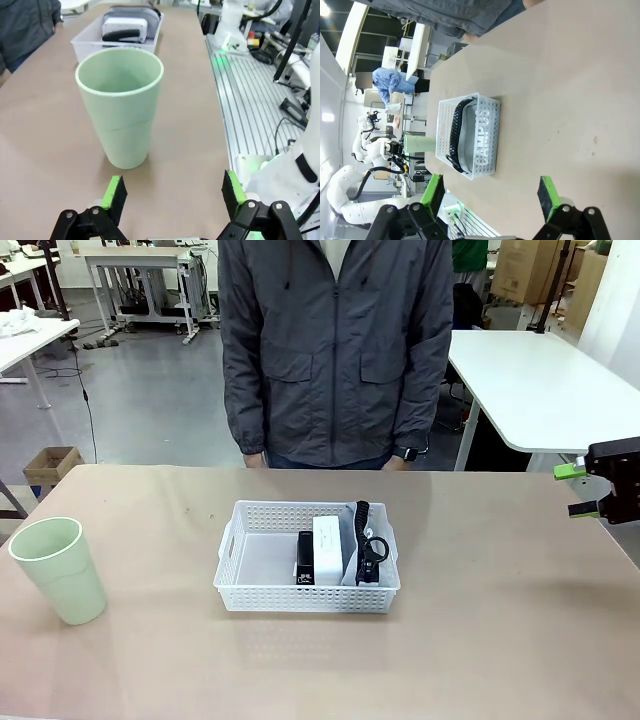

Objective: Efficiently arrange items inside the basket to fit them all.
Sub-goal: Pick up the Reusable plastic cup and place it inside the Organizing basket.

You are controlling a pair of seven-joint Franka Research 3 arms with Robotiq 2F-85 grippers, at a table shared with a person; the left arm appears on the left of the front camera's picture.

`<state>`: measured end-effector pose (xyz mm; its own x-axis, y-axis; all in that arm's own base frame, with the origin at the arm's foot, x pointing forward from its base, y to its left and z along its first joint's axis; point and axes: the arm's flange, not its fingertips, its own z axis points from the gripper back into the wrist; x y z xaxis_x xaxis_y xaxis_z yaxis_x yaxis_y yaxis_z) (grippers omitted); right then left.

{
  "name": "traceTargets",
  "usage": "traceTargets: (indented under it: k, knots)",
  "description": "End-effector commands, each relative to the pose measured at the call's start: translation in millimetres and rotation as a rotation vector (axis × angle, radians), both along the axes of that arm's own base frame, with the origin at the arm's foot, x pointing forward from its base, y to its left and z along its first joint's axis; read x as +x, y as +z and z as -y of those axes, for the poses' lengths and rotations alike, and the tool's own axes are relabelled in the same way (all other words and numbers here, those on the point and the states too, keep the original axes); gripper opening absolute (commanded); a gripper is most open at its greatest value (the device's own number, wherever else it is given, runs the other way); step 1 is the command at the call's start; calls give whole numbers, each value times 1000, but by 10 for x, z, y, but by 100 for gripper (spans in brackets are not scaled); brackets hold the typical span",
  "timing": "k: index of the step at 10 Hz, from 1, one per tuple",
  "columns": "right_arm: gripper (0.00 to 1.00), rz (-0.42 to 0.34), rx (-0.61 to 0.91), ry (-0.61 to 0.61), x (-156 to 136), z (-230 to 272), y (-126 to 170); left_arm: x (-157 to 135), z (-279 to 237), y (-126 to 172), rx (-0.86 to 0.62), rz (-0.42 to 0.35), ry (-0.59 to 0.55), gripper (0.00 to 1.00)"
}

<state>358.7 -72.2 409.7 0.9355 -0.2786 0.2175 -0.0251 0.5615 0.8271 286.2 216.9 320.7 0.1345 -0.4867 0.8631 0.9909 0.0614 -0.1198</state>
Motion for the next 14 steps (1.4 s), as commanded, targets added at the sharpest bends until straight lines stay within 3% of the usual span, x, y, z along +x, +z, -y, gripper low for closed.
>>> traceTargets:
  k: [1,9,14]
  knots:
    - [100,8,8,4,-11,3,-2,-27,150,-229,27,95,-6,100]
    - [100,8,8,4,-11,3,-2,-24,540,-666,-7,171,-128,100]
    - [100,8,8,4,-11,3,-2,99,570,-780,32,209,-10,100]
